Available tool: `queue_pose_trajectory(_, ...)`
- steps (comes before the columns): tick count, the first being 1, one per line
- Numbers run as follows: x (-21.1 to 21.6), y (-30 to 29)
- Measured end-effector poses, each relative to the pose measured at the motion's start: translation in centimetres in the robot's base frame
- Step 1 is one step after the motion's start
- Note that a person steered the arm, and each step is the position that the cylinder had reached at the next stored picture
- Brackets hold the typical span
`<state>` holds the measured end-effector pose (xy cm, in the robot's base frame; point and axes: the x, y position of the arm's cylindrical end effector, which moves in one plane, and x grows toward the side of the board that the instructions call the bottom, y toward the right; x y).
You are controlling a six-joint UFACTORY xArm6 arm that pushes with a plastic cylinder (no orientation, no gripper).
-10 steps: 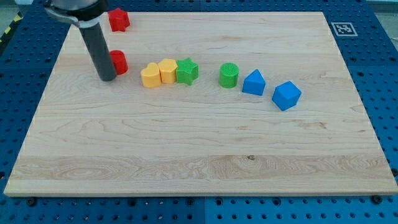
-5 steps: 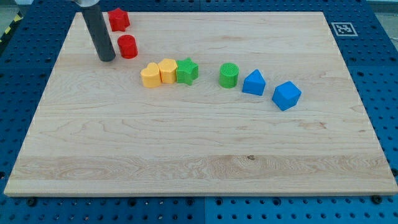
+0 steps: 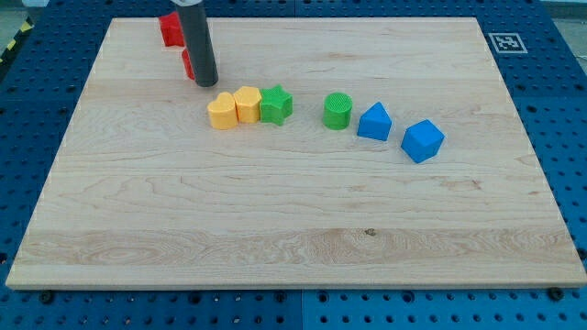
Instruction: Move red circle closer to the red star
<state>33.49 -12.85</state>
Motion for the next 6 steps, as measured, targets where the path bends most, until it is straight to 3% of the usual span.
queue_pose_trajectory(6,-5.7,-2.4)
